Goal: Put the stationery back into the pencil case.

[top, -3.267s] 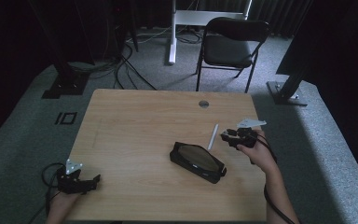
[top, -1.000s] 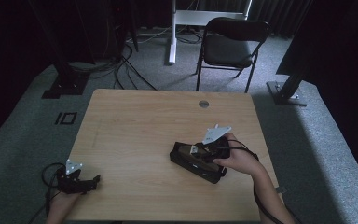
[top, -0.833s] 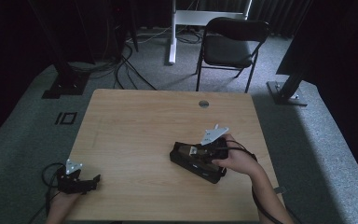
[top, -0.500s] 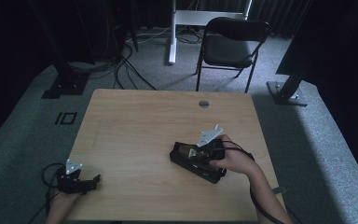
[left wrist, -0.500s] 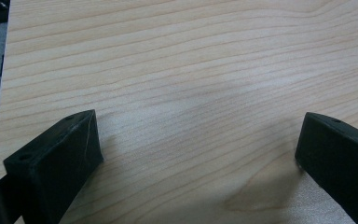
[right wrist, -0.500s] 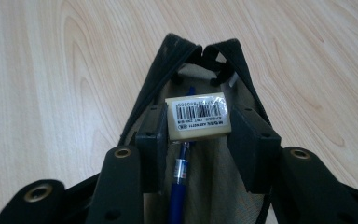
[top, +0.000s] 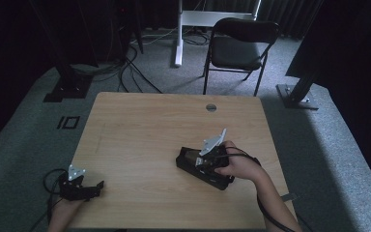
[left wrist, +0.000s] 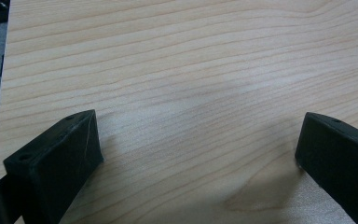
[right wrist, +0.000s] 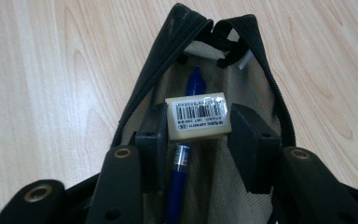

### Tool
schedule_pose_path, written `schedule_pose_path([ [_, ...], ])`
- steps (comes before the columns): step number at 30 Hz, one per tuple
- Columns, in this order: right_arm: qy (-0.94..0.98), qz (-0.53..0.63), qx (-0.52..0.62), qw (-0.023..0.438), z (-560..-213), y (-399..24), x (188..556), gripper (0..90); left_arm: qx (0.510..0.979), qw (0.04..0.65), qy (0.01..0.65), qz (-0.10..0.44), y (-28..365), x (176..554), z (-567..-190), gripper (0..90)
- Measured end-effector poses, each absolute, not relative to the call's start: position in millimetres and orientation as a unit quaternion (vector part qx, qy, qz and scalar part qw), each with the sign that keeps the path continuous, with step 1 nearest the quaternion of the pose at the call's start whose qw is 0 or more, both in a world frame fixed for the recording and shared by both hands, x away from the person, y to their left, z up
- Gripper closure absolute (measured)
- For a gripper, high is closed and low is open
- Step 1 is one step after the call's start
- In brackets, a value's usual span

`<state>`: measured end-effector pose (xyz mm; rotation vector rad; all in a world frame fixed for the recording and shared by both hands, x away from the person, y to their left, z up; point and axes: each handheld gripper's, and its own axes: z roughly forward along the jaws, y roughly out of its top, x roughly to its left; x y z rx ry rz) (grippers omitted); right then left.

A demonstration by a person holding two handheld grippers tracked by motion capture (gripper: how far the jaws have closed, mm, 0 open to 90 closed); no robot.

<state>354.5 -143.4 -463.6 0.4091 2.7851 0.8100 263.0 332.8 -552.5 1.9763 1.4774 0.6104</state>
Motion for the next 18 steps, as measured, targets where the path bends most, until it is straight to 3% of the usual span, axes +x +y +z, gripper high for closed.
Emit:
schedule_pose_path([
  [18, 0.965, 0.216, 0.112, 0.102, -474, -129, 359, 57.9, 0.743, 0.295, 0.555, 0.229, 333, 263, -553, 0.3],
])
